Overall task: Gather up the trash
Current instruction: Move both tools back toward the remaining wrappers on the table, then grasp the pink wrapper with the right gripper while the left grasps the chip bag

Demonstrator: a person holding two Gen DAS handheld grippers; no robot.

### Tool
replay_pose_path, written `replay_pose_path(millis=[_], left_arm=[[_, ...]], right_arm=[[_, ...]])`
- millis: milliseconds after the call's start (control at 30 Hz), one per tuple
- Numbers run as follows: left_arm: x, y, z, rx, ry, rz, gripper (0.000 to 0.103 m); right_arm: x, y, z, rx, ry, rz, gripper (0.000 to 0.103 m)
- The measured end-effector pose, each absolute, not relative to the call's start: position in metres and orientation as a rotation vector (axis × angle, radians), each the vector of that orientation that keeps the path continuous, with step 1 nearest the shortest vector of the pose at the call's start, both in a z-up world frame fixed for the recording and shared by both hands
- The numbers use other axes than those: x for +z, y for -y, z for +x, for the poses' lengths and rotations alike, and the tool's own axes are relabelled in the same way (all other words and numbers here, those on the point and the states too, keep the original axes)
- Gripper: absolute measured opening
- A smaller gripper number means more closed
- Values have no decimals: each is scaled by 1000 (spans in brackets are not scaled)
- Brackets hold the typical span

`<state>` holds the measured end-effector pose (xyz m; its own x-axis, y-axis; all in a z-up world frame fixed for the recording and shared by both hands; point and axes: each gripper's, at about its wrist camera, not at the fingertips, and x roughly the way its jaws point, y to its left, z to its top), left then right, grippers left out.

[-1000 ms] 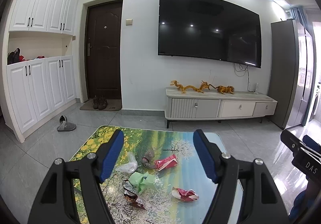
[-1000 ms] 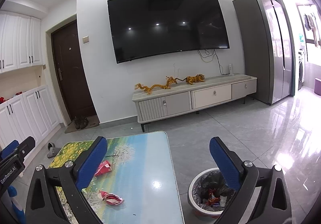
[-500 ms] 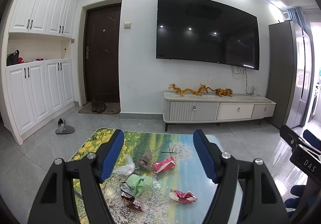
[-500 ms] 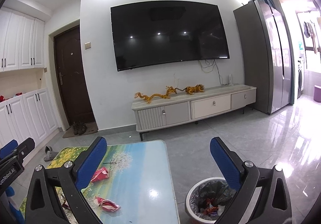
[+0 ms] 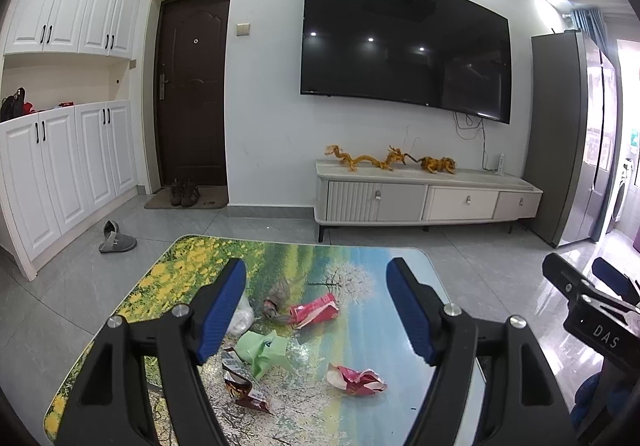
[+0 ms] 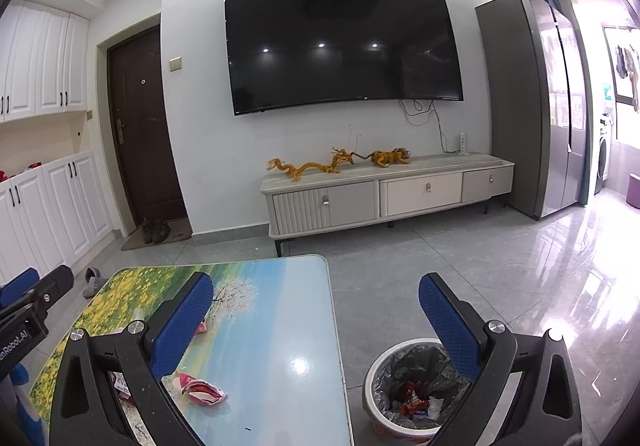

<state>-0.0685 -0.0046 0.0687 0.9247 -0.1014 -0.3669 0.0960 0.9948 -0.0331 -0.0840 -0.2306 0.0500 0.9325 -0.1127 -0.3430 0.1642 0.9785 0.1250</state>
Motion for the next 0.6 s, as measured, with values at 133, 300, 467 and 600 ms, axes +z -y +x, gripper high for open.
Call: replay_pose_path(millis=[133,300,467,600], left_arm=[[60,7,-61,-109,-409,-12,71],[54,3,-53,-91,-430,-2,71],[39,-21,-47,-13,-474,-4,71],[18,-38,-45,32,-522,26,71]], right_arm=[[42,231,-82,-104,-360,151,103],[35,232,-74,-48,-393,147,103],[25,234,-63,44,-435,157,103],[6,223,-52,156,-492,144,103]])
